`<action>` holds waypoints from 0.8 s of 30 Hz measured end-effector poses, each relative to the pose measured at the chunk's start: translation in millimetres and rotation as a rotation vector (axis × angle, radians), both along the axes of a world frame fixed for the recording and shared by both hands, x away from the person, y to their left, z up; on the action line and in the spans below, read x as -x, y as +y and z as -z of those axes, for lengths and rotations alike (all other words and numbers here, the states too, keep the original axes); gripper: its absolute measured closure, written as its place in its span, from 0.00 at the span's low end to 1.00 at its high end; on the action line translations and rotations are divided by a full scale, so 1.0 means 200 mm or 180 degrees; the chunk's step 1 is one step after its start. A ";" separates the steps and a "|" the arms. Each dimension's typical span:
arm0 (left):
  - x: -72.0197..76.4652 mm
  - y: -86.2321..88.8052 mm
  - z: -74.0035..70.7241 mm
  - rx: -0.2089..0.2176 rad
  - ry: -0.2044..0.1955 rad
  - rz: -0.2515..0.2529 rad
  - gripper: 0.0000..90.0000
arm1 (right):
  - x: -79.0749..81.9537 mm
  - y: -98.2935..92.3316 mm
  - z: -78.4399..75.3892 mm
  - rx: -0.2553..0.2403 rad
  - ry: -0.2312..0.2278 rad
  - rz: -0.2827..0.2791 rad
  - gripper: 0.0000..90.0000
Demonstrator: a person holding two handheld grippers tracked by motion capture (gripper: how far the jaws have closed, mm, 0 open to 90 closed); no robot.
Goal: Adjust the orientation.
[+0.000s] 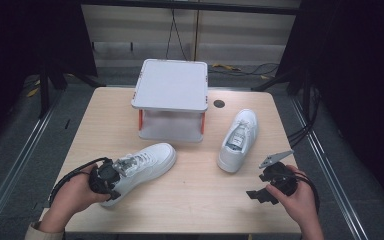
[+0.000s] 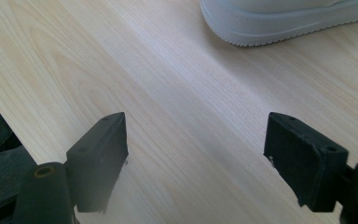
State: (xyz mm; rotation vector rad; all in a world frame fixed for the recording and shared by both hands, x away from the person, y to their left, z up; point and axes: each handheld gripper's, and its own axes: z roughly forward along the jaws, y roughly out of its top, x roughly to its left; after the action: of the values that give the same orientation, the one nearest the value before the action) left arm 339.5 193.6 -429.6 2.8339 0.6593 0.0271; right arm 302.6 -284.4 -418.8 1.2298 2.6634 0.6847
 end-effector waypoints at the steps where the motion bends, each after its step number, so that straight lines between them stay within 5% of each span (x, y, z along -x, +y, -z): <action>1: 0.00 0.00 0.00 -0.0008 0.0000 -0.0009 0.86 | 0.00 0.00 0.00 0.0002 -0.0001 -0.0020 0.23; 14: 0.00 -0.03 0.00 -0.0156 -0.0016 0.0066 0.89 | -0.01 0.01 0.02 0.0017 0.0015 -0.0021 0.23; 24: 0.01 -0.04 0.00 -0.0170 -0.0036 -0.0054 0.90 | -0.01 -0.01 0.01 -0.0011 0.0007 0.0000 0.23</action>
State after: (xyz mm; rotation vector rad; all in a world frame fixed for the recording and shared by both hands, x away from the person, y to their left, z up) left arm 338.0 185.7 -429.2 2.8771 0.6901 0.0647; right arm 303.8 -285.6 -421.5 1.2322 2.6650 0.6887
